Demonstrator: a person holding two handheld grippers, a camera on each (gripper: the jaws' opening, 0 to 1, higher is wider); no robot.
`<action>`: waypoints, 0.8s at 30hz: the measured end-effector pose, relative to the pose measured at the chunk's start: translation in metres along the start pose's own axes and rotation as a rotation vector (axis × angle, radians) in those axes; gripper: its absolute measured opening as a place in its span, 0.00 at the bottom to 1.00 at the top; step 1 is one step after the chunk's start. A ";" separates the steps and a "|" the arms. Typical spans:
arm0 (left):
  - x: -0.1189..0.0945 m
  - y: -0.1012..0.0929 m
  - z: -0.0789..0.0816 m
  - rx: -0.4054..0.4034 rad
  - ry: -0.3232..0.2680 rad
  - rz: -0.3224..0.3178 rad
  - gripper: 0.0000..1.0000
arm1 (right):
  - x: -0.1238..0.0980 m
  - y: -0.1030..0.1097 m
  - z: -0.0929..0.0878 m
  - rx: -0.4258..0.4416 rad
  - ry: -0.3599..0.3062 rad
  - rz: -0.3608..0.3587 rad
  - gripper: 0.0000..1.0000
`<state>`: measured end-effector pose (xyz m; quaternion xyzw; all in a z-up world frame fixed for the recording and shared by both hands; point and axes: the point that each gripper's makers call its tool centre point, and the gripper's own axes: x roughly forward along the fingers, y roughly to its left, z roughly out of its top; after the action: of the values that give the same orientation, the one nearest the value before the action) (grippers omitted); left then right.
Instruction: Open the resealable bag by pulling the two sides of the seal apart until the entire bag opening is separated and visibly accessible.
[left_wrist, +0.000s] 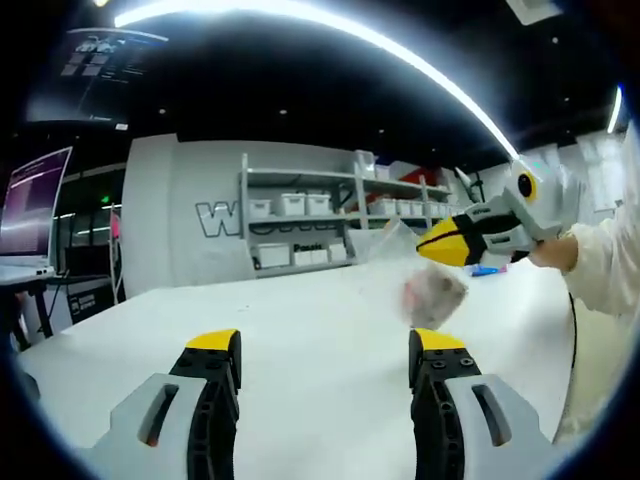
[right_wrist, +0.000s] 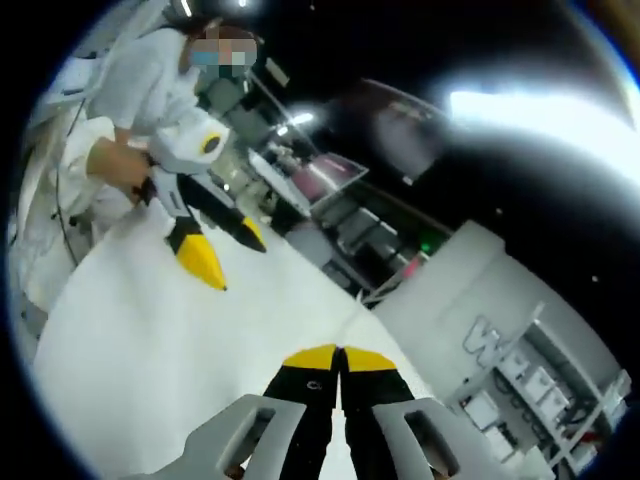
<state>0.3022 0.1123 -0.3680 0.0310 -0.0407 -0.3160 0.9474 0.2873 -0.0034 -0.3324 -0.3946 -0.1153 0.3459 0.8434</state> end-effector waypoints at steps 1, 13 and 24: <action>0.000 0.000 0.000 -0.002 0.000 0.000 0.67 | -0.002 0.004 0.000 -0.007 0.003 0.008 0.00; -0.006 -0.002 -0.001 0.004 0.002 0.004 0.67 | -0.026 0.051 0.012 -0.031 -0.035 0.113 0.00; -0.013 0.001 -0.001 0.007 0.003 0.013 0.67 | -0.032 0.108 0.019 -0.081 -0.025 0.228 0.00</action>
<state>0.2925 0.1212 -0.3695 0.0345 -0.0404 -0.3095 0.9494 0.2018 0.0341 -0.3978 -0.4347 -0.0941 0.4396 0.7803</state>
